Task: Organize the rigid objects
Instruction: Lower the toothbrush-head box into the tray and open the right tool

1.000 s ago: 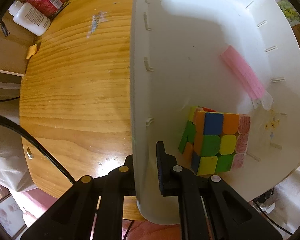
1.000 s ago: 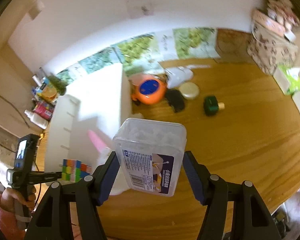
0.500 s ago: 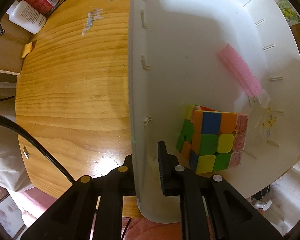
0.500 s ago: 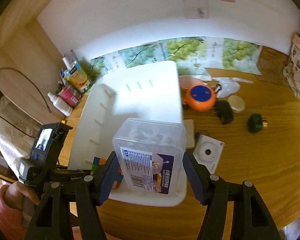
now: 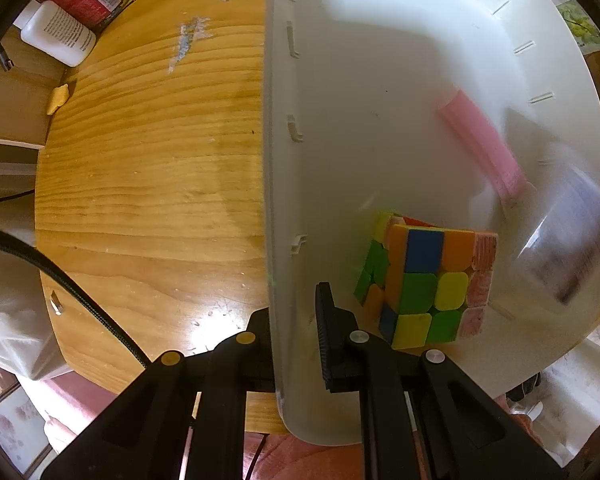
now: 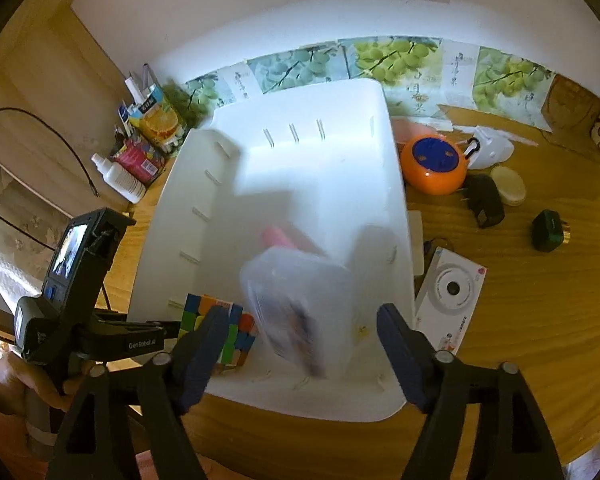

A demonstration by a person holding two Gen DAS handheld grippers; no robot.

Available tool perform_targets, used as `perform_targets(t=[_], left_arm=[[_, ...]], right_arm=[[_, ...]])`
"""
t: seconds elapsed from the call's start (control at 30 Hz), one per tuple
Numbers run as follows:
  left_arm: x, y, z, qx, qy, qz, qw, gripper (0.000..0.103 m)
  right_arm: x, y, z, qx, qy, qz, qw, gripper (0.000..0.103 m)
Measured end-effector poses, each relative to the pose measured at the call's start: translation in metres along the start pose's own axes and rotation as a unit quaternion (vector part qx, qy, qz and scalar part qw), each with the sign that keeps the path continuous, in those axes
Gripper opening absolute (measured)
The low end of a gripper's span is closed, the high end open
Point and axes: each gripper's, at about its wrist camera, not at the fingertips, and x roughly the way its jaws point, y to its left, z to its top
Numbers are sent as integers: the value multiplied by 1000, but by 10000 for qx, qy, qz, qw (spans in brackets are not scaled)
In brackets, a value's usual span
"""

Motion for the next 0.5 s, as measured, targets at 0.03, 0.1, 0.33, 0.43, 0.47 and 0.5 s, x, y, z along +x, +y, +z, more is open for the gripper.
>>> perform_targets(t=[0.03, 0.1, 0.33, 0.43, 0.47, 0.5], left_arm=[[0, 0, 0, -2, 4, 1, 10000, 14], [-1, 0, 1, 0, 12, 16, 10000, 14], [0, -7, 3, 29, 44, 227, 9997, 14], [-1, -7, 5, -40, 68, 182, 9998, 14], [-2, -7, 6, -57, 76, 174, 9998, 14], [-2, -7, 6, -80, 78, 170, 9998, 14]], right_arm=[[-2, -1, 1, -1, -39, -9, 10000, 78], [-3, -5, 3, 1, -77, -61, 10000, 78], [-8, -24, 3, -60, -201, -265, 9994, 80], [-12, -38, 1, -199, -313, -393, 9985, 81], [-12, -41, 1, -276, -353, -462, 9979, 81], [-12, -46, -1, -409, -392, -547, 9969, 81]])
